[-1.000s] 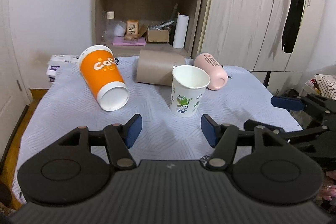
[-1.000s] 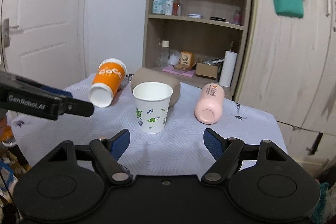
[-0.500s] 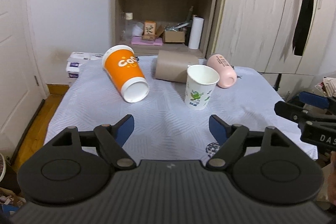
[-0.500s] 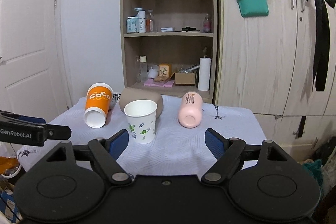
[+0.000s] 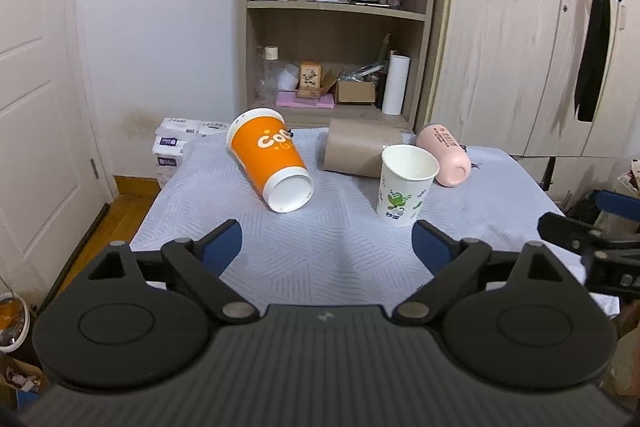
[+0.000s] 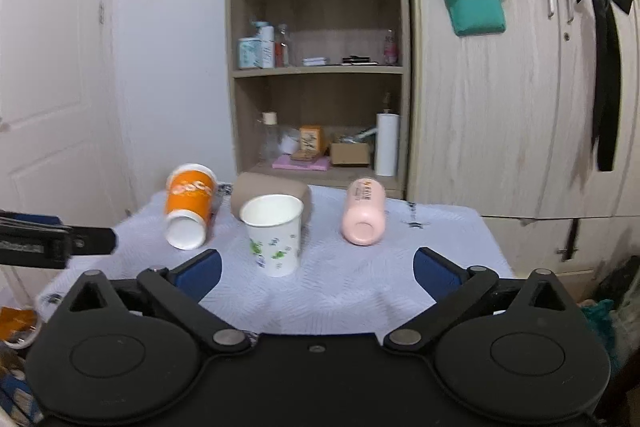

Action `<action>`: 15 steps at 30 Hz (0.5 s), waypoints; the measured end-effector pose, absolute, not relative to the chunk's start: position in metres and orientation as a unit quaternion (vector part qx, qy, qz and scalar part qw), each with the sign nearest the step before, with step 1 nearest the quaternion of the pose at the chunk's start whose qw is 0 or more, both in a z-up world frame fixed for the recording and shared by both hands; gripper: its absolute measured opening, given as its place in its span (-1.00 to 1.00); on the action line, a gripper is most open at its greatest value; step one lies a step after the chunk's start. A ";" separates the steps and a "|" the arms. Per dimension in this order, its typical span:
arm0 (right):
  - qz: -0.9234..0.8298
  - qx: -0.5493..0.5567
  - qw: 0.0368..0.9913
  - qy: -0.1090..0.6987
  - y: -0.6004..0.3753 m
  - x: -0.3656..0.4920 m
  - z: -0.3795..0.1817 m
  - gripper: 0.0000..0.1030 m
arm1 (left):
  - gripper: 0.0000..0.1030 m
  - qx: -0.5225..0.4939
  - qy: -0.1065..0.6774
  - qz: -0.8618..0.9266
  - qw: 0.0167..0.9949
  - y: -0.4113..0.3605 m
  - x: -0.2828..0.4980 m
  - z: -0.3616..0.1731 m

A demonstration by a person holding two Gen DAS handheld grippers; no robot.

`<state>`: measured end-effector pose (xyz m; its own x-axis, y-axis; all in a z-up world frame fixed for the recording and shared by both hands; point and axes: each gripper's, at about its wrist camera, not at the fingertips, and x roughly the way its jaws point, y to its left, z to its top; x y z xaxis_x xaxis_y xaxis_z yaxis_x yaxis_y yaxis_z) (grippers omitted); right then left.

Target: Flip cup upright

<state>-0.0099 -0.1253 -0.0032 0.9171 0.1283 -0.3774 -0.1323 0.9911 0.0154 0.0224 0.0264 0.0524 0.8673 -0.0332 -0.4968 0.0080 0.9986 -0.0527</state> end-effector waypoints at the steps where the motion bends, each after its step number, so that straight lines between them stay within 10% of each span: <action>1: 0.056 -0.011 0.979 0.197 -0.125 -0.009 -0.002 1.00 | 0.88 -0.025 0.257 -0.012 0.966 0.027 0.021 0.053; 15: 0.023 -0.001 0.975 0.220 -0.131 -0.010 -0.001 1.00 | 1.00 -0.028 0.292 0.018 0.956 0.030 0.027 0.046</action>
<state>-0.0103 -0.1308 -0.0007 0.9022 0.0434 -0.4291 -0.0445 0.9990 0.0076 0.0273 0.0299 0.0460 0.8292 0.0190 -0.5586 -0.0511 0.9978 -0.0419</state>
